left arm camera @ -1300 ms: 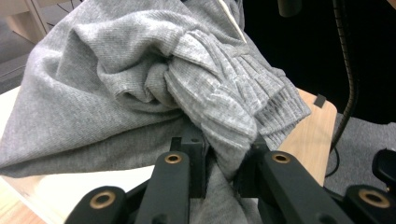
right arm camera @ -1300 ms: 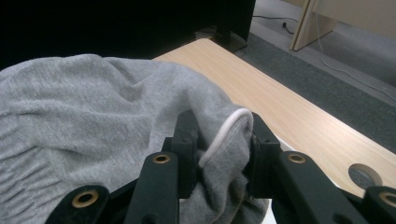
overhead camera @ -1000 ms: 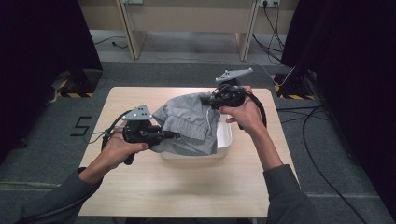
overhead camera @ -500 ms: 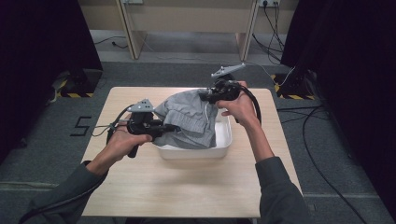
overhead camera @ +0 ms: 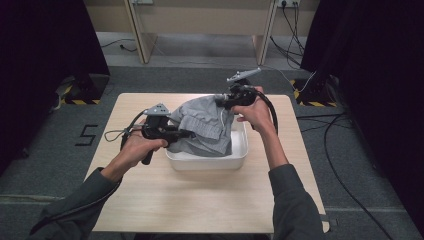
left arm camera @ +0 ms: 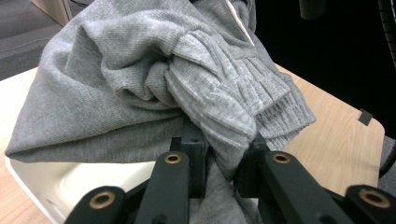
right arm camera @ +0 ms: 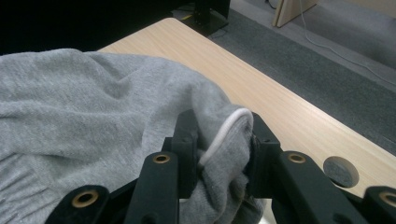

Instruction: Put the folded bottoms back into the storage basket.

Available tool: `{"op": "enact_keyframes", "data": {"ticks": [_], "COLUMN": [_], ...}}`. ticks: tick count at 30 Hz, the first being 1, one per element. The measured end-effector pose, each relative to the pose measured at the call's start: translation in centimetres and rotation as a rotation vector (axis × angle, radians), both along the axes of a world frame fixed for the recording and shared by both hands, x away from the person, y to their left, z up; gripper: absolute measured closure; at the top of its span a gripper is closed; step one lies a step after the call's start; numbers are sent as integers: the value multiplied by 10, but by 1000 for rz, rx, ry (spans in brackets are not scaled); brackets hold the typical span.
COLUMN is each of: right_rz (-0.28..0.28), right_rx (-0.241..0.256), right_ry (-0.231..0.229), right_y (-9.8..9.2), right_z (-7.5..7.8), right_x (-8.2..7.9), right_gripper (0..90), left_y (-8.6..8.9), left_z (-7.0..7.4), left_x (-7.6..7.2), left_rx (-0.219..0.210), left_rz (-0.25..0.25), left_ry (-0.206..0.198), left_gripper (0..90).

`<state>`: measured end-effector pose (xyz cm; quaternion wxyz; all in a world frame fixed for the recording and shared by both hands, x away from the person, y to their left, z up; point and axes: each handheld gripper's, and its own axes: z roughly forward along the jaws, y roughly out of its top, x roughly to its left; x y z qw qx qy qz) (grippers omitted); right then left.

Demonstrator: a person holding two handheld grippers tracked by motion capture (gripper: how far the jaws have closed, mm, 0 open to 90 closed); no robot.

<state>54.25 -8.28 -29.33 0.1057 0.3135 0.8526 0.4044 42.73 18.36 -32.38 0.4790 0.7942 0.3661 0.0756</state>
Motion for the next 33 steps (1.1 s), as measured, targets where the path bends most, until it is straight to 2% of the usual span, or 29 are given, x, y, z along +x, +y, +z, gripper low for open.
{"op": "enact_keyframes", "data": {"ticks": [11, 22, 33], "right_rz": [-18, -35, -38], "right_rx": [-27, -51, -78], "right_ry": [28, 54, 92], "right_y": [-2, 1, 1], "right_z": [-23, -39, -66], "right_x": [12, 20, 23], "right_gripper": [706, 705, 704], "left_y": [-8, -12, -17], "left_z": [-17, -33, -55], "left_x": [12, 19, 24], "left_rx": [18, 29, 70], "left_rz": [6, 17, 18], "left_ry": [29, 58, 85], "left_gripper": [770, 769, 766]}}
